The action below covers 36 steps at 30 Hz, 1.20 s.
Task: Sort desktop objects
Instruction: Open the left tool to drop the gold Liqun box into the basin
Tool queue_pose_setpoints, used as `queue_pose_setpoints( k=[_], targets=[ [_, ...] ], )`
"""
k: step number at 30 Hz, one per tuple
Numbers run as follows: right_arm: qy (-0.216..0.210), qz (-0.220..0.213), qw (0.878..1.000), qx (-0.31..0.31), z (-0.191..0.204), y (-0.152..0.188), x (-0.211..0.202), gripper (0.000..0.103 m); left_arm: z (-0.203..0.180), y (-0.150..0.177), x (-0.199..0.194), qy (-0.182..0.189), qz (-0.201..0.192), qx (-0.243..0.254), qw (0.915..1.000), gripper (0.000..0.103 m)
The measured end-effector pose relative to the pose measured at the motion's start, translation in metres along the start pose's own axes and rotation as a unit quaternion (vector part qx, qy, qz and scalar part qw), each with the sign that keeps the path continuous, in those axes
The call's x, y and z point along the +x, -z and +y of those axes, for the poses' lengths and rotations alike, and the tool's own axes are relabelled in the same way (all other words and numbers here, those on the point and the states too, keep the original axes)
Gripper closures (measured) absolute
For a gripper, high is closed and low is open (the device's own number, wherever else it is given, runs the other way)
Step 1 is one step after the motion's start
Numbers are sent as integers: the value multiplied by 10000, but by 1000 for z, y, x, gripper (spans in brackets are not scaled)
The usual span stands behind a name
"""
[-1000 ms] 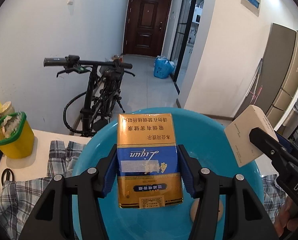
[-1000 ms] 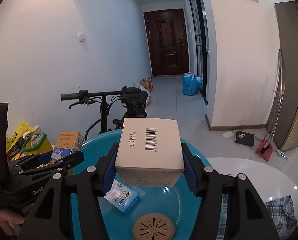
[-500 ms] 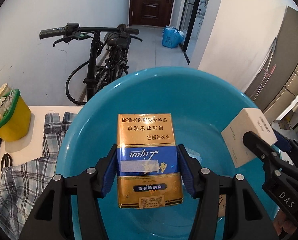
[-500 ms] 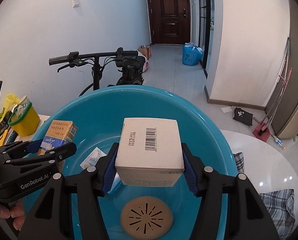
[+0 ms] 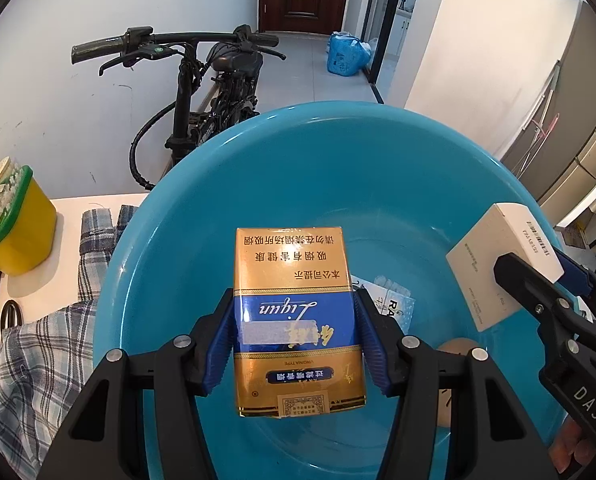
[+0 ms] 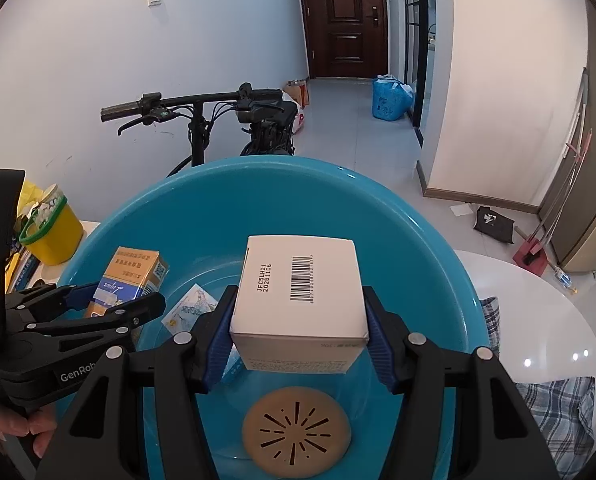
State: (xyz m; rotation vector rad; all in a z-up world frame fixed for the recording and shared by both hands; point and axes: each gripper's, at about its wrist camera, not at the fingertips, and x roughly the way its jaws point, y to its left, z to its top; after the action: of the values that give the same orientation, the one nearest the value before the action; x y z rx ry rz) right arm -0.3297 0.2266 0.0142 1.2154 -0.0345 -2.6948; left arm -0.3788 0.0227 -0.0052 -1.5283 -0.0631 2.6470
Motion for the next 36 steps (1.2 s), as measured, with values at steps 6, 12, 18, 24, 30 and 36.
queue_pose_setpoints(
  k=[6,12,18,24,30,36],
  targets=[
    [2,3,10000,1,-1,0,0,46,0,1,2,8,26,-21,10000,45],
    [-13,4,10000,-12,-2,1,0,46,1,0,-1,-7,-41,-63,10000,41],
    [-11,8,10000,-11,-2,0,0,46,2,-1,-4,-6,-101,-87,9999,32],
    [-11,27,10000,-9,-1,1,2,46,2,-1,-5,-5,-108,-97,9999,31],
    [-20,63,10000,-8,-2,2,4,46,3,-2,-6,11,-88,-88,9999,30],
    [-24,73,10000,-3,-2,3,4,45,4,-2,-7,5,-86,-97,9999,30]
  ],
)
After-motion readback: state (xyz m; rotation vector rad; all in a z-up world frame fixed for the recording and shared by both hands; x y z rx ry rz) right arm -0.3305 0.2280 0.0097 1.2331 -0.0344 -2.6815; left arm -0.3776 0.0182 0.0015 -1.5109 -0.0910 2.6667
